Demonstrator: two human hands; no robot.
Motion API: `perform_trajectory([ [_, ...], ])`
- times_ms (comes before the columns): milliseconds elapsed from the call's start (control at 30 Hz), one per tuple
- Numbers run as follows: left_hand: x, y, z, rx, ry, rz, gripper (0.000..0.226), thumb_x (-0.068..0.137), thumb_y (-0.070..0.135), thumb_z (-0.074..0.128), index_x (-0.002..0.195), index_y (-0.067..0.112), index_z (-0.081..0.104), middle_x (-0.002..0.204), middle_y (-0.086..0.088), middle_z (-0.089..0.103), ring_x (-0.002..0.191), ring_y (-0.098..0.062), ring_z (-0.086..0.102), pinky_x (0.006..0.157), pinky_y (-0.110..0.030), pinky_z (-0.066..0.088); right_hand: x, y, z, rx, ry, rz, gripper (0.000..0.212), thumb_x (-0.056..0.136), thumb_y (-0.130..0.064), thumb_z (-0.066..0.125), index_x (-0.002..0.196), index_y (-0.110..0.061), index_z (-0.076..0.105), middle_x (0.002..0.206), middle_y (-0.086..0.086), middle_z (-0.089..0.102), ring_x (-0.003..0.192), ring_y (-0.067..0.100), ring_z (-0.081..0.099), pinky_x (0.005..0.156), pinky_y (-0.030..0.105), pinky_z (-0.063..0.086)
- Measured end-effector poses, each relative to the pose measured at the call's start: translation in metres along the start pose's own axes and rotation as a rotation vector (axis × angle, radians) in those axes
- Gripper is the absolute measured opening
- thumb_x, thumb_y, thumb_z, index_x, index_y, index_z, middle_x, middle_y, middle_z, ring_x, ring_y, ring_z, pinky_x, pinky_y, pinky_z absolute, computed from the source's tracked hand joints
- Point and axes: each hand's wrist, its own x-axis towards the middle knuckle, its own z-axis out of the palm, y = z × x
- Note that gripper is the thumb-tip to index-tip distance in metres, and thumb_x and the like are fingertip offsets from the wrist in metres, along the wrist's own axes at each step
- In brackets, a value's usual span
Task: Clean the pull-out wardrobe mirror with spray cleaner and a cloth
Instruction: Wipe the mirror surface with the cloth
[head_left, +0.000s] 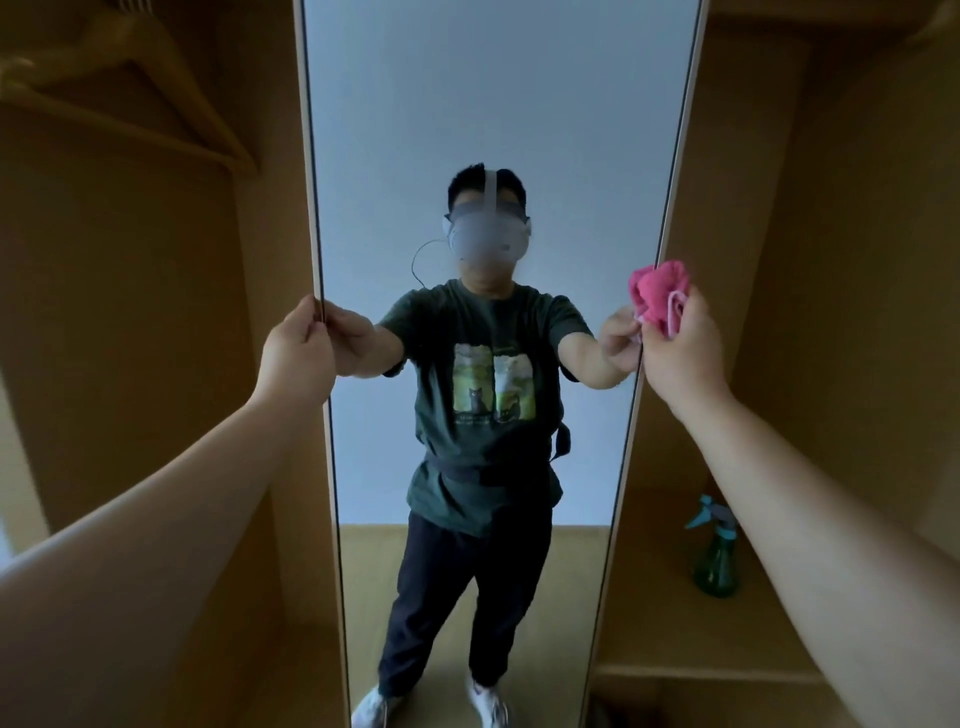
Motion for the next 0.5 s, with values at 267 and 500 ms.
perform_trajectory([
  [267,-0.004,-0.018,-0.007,0.061,-0.082,0.079,0.025,0.101,0.005,0.039,0.113,0.008,0.06,0.095,-0.009,0.061,0.095,-0.018,0.059,0.083,-0.024,0.05,-0.012,0.014,0.009,-0.046,0.047,0.032,0.038,0.095,-0.018,0.057,0.132,-0.017,0.048,0.123,0.004,0.06,0.113,0.019,0.059,0.095,0.033,0.049],
  [500,0.004,-0.035,-0.012,0.046,-0.147,0.124,0.027,0.101,0.005,0.04,0.125,0.006,0.053,0.094,-0.001,0.059,0.093,-0.016,0.064,0.059,-0.004,0.049,-0.03,0.02,0.015,-0.059,0.081,0.1,0.036,0.095,-0.018,0.058,0.129,-0.017,0.05,0.122,0.004,0.059,0.113,0.021,0.058,0.096,0.035,0.048],
])
